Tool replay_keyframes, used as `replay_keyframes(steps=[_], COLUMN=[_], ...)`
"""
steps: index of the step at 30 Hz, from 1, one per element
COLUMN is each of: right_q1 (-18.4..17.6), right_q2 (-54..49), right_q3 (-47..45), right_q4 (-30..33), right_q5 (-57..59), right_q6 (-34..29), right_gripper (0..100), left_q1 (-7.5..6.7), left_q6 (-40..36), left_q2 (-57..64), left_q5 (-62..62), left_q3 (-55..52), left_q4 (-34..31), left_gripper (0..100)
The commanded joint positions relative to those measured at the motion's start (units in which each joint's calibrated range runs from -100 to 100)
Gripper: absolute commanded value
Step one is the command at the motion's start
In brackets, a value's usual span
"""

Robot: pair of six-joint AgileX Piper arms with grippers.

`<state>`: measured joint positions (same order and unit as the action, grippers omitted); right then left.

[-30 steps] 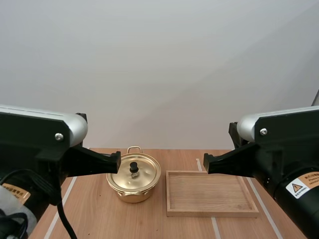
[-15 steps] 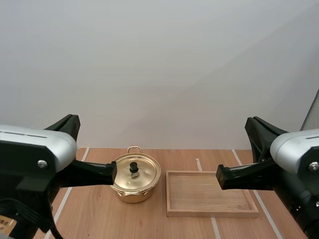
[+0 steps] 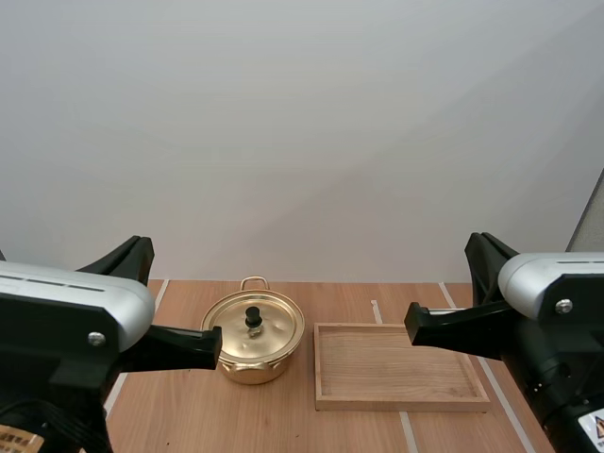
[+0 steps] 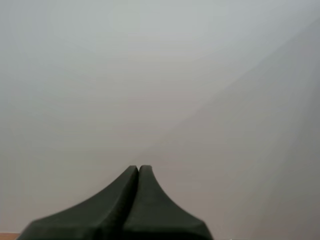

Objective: Open the lid, put the grape in the pot, and close it

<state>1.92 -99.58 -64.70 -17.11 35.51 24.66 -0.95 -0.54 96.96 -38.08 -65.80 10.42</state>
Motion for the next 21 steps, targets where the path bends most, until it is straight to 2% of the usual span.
replay_keyframes(steps=[1,7,14,21], right_q1=[0.2,-0.4,-1.1,-1.1], right_q2=[-0.4,-0.4,-0.4,-0.4], right_q3=[-0.1,-5.1,-23.5,-35.3], right_q4=[0.7,2.5,2.4,2.4], right_q5=[-0.3,-2.9,-19.5,-22.3], right_q6=[0.8,0.8,0.8,0.8], right_gripper=[0,0,0,0], left_q1=[0.2,0.2,0.2,0.2], left_q6=[0.2,0.2,-0.1,-0.1], left_q2=[0.3,0.3,0.3,0.3], left_q5=[0.2,6.5,20.9,23.4], left_q3=[-1.9,-9.8,-21.9,-30.4], left_q4=[-0.4,-0.3,0.0,0.0], left_gripper=[0,0,0,0])
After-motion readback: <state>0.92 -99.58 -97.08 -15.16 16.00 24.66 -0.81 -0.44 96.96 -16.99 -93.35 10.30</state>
